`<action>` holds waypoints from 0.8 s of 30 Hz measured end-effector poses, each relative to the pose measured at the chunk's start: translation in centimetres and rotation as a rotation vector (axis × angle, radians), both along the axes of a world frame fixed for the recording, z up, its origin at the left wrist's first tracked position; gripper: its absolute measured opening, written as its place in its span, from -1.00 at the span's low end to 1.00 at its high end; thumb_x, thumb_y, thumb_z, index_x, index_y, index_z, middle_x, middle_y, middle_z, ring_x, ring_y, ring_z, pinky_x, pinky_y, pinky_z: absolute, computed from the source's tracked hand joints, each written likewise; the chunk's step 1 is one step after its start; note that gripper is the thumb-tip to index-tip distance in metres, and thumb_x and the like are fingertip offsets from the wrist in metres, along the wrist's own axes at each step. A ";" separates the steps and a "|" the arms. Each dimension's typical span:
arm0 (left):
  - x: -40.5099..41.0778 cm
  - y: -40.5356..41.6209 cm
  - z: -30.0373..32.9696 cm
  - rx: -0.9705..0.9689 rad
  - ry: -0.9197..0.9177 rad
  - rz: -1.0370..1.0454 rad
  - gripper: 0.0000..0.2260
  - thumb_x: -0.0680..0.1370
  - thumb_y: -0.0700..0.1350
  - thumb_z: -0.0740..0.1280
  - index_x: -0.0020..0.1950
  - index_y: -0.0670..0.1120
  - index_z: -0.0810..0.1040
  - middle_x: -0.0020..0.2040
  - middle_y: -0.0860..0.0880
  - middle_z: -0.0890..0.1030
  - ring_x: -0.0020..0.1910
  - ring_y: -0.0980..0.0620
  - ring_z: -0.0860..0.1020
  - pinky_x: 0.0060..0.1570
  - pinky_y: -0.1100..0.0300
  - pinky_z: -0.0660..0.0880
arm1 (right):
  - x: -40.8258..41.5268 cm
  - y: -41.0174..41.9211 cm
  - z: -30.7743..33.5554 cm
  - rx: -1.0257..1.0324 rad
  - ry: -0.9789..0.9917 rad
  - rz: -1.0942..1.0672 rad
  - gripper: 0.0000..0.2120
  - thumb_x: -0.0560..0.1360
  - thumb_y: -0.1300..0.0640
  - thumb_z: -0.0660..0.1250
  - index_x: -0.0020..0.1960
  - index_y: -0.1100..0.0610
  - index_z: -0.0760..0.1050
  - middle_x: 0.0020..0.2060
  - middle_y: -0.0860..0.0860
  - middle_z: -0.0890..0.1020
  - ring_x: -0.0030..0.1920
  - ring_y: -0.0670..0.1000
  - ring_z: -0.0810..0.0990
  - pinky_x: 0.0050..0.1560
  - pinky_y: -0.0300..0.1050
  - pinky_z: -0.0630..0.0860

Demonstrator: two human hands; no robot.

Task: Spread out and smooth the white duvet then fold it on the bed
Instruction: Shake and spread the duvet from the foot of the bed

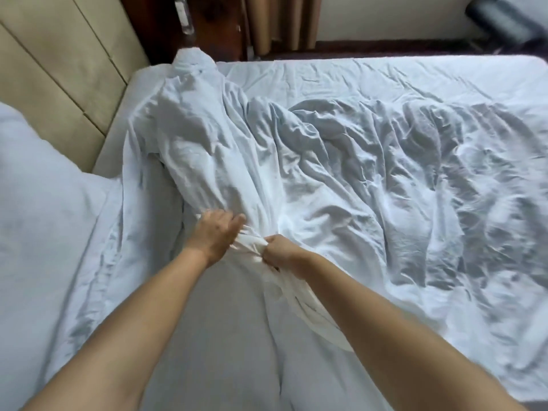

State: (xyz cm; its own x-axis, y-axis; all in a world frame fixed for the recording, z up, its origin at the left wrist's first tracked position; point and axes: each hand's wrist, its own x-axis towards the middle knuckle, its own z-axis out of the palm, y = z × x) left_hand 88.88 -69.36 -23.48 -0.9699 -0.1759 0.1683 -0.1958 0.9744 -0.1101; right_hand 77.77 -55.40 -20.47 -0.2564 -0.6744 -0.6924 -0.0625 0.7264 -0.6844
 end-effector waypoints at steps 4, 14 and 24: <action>4.3 2.7 2.7 -0.192 -0.117 -0.078 -0.75 0.38 -0.24 0.09 -0.16 -0.10 0.56 -0.41 -0.08 0.51 -0.51 -0.09 0.49 -0.58 0.20 0.34 | 3.7 3.1 1.0 -0.031 0.206 0.135 -0.71 0.55 0.12 0.15 -0.34 0.09 0.32 -0.28 0.05 0.49 -0.26 0.03 0.48 -0.24 -0.18 0.40; 12.5 15.2 10.3 -0.238 0.241 0.103 -0.85 0.35 -0.32 0.39 -0.36 -0.13 0.49 -0.20 -0.08 0.59 -0.26 -0.11 0.40 -0.44 0.10 0.35 | 8.4 11.5 4.4 -0.735 1.078 0.115 -0.73 0.24 0.32 0.28 -0.07 0.16 0.47 -0.22 0.11 0.56 -0.25 0.19 0.55 -0.34 -0.08 0.43; 14.8 21.5 5.6 -0.062 -0.258 0.220 -0.87 0.10 -0.29 0.35 -0.46 -0.10 0.48 -0.46 -0.04 0.48 -0.45 -0.08 0.49 -0.55 0.23 0.33 | 11.4 19.3 1.2 -0.261 0.905 0.476 -0.67 0.44 0.31 0.23 0.19 0.16 0.36 0.12 0.13 0.49 0.17 0.18 0.44 0.01 -0.01 0.38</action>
State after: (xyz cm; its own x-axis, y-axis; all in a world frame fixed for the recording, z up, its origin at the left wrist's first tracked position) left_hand 103.68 -47.85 -17.93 -0.9217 -0.3831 -0.0613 -0.3588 0.9018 -0.2408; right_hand 89.13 -36.10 -19.32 -0.2742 -0.9420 -0.1938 -0.8681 0.3291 -0.3715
